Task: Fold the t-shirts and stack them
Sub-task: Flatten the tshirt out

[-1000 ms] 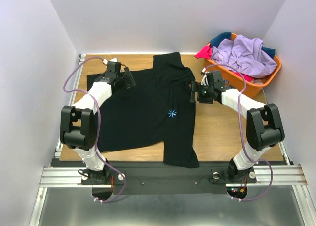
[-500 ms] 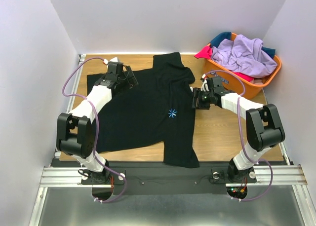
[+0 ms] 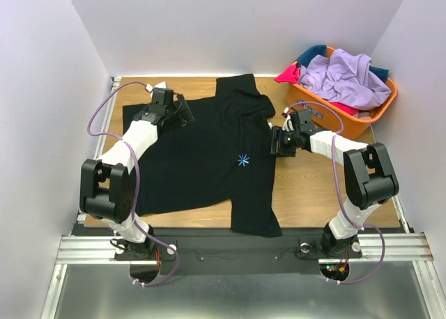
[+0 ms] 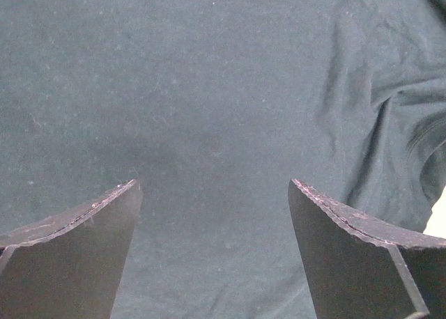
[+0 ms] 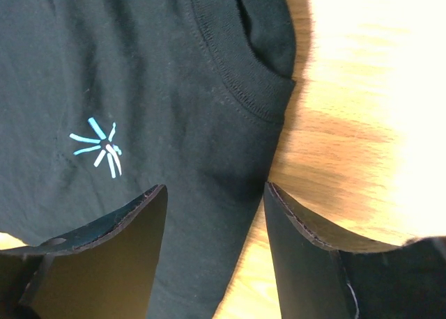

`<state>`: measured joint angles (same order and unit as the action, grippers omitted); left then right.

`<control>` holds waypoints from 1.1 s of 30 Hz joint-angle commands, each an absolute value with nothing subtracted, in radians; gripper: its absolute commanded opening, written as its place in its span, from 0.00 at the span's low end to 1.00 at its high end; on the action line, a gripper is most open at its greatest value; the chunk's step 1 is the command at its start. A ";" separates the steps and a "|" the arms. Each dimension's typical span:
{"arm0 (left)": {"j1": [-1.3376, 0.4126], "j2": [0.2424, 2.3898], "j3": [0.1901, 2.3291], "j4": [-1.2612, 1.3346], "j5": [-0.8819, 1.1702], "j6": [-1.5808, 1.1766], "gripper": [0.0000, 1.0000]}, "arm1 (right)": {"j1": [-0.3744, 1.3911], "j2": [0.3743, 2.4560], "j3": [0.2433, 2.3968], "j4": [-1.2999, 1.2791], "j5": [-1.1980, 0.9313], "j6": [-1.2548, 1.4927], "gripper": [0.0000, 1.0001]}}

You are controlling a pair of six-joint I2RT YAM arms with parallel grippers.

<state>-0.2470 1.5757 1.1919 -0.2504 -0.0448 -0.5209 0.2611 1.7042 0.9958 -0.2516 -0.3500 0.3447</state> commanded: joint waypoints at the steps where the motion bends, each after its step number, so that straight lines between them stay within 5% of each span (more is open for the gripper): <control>1: -0.247 1.591 1.259 -0.242 -0.058 -0.499 0.98 | 0.261 1.721 1.014 -0.213 -0.308 0.347 0.63; 8: -0.247 1.608 1.301 -0.262 -0.057 -0.483 0.98 | 0.259 1.759 1.026 -0.212 -0.311 0.347 0.57; 11: -0.247 1.579 1.260 -0.252 -0.058 -0.492 0.98 | 0.259 1.792 1.055 -0.215 -0.377 0.336 0.36; 14: -0.244 1.543 1.221 -0.238 -0.067 -0.500 0.98 | 0.265 1.760 1.084 -0.218 -0.400 0.350 0.00; 19: -0.227 1.520 1.181 -0.238 -0.074 -0.506 0.98 | 0.355 1.726 1.190 -0.274 -0.371 0.313 0.00; 23: -0.221 1.517 1.184 -0.247 -0.077 -0.500 0.98 | 0.443 1.785 1.281 -0.313 -0.425 0.307 0.05; 25: -0.215 1.519 1.186 -0.250 -0.077 -0.491 0.98 | 0.497 1.818 1.330 -0.337 -0.442 0.263 0.18; 26: -0.212 1.520 1.186 -0.253 -0.080 -0.489 0.98 | 0.509 1.821 1.342 -0.369 -0.465 0.243 0.34; 28: -0.209 1.520 1.180 -0.256 -0.077 -0.489 0.98 | 0.518 1.793 1.332 -0.374 -0.504 0.210 0.51; 33: -0.199 1.523 1.155 -0.247 -0.078 -0.486 0.98 | 0.511 1.684 1.260 -0.374 -0.332 0.244 0.66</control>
<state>-0.2070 1.5673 1.1831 -0.2520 -0.0612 -0.5034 0.5377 1.7809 1.2881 -0.3408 -0.4355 0.2462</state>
